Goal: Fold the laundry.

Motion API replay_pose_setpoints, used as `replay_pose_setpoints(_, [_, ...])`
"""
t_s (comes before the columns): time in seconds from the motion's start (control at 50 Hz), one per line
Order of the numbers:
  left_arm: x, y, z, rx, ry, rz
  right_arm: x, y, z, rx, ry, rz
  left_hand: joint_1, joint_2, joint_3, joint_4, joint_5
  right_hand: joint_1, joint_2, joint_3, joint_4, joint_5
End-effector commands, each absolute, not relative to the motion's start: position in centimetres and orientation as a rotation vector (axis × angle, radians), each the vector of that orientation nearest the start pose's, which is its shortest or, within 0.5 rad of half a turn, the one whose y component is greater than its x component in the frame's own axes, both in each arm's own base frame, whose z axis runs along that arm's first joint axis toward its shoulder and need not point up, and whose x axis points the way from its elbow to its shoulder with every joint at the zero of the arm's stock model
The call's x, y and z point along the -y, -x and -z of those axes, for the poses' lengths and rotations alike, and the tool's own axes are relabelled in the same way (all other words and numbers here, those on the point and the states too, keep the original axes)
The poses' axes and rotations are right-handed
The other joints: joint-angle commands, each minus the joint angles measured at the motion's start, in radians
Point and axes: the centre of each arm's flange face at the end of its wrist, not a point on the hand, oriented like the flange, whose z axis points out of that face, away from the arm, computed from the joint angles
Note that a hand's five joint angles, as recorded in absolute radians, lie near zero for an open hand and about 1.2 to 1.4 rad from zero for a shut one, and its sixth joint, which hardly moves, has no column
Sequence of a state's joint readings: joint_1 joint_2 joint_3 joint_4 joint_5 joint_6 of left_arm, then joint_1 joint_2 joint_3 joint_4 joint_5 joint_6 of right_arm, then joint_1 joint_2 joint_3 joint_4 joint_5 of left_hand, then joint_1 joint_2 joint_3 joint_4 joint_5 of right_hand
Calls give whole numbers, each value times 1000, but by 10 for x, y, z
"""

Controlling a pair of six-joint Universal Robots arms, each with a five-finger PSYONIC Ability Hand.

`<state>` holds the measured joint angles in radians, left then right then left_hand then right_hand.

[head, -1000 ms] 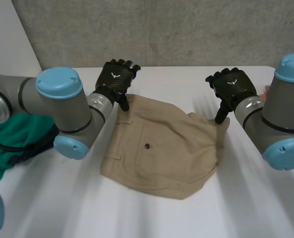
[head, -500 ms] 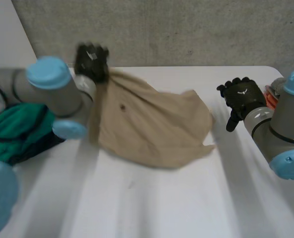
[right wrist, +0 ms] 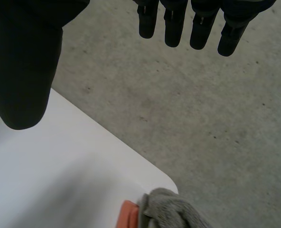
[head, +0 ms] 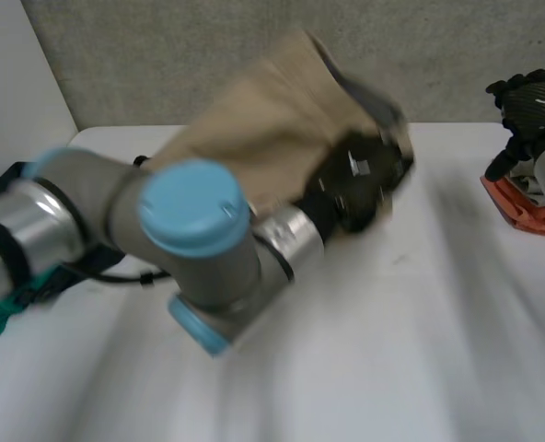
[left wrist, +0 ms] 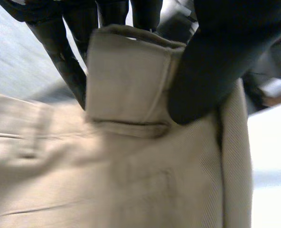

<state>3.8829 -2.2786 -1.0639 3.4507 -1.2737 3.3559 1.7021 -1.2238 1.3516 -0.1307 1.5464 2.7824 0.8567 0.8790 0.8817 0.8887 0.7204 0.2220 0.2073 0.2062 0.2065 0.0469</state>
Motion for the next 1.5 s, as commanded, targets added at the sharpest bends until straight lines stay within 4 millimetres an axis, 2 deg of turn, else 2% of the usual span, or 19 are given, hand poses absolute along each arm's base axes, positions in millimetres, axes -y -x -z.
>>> replay_pose_setpoints(0.02, [168, 447, -196, 1400, 1239, -1672, 374, -174, -266, -2277, 579, 2320, -657, -680, -682, -689, -695, -48, -33, -32, -32, -47])
replay_pose_setpoints(0.12, [181, 429, -239, 1357, 1162, -1833, 371, -182, -265, -2266, 606, 2302, -682, -704, -707, -714, -720, -48, -33, -32, -32, -47])
replay_pose_setpoints(0.22, [209, 392, -288, 1346, 998, -2025, 356, -202, -270, -2233, 674, 2252, -682, -704, -707, -714, -720, -48, -33, -32, -32, -47])
replay_pose_setpoints(0.3, [239, 359, -309, 1400, 860, -2139, 337, -223, -274, -2220, 752, 2179, -682, -704, -707, -714, -720, -48, -33, -32, -32, -47])
replay_pose_setpoints(0.36, [262, 337, -310, 1508, 776, -2181, 325, -236, -274, -2217, 807, 2119, -682, -704, -707, -714, -720, -48, -33, -32, -32, -47])
replay_pose_setpoints(0.46, [304, 287, -282, 1910, 670, -2114, 302, -271, -260, -2231, 946, 1917, -682, -704, -707, -714, -720, -48, -33, -32, -32, -47])
replay_pose_setpoints(0.54, [320, 266, -247, 2153, 690, -1930, 298, -294, -238, -2247, 1026, 1796, -635, -657, -660, -667, -673, -48, -33, -32, -32, -47])
replay_pose_setpoints(0.64, [338, 253, -207, 2310, 714, -1757, 311, -316, -208, -2238, 1058, 1756, -570, -592, -595, -602, -608, 14, 29, 30, 29, 14])
replay_pose_setpoints(0.76, [362, 250, -167, 2351, 755, -1667, 336, -335, -164, -2193, 1038, 1818, -494, -516, -519, -526, -532, 208, 222, 223, 223, 208])
replay_pose_setpoints(0.84, [372, 253, -152, 2341, 773, -1642, 348, -342, -140, -2162, 1027, 1902, -485, -507, -510, -517, -523, 269, 284, 285, 285, 270])
replay_pose_setpoints(1.06, [389, 275, -126, 2175, 811, -1801, 368, -345, -109, -2107, 1086, 2106, -438, -460, -463, -470, -476, 399, 413, 414, 414, 399])
replay_pose_setpoints(1.14, [392, 282, -125, 2110, 809, -1877, 370, -343, -102, -2115, 1083, 2097, -212, -235, -238, -245, -251, 530, 545, 546, 546, 531])
replay_pose_setpoints(1.18, [394, 284, -130, 2086, 796, -1918, 370, -343, -102, -2109, 1088, 2089, 172, 149, 147, 140, 133, 873, 888, 889, 889, 874])
replay_pose_setpoints(1.22, [394, 284, -142, 2071, 781, -1960, 371, -342, -107, -2096, 1086, 2097, 538, 515, 513, 506, 499, 1173, 1187, 1189, 1188, 1173])
replay_pose_setpoints(1.28, [393, 283, -165, 2050, 746, -2028, 371, -343, -133, -2042, 1076, 2154, 540, 517, 515, 508, 501, 1174, 1189, 1190, 1190, 1175])
replay_pose_setpoints(1.3, [391, 281, -185, 2033, 708, -2082, 370, -342, -142, -2026, 1070, 2174, 540, 517, 515, 508, 501, 1174, 1189, 1190, 1190, 1175])
replay_pose_setpoints(1.36, [384, 277, -221, 1983, 645, -2166, 365, -339, -189, -1937, 1024, 2269, 540, 517, 515, 508, 501, 1174, 1189, 1190, 1190, 1175])
replay_pose_setpoints(1.38, [376, 274, -246, 1938, 609, -2217, 359, -337, -215, -1882, 1002, 2316, 540, 517, 515, 508, 501, 1174, 1189, 1190, 1190, 1175])
replay_pose_setpoints(1.5, [336, 263, -338, 1702, 536, -2364, 325, -328, -295, -1725, 1010, 2386, 540, 517, 515, 508, 501, 1174, 1189, 1190, 1190, 1175])
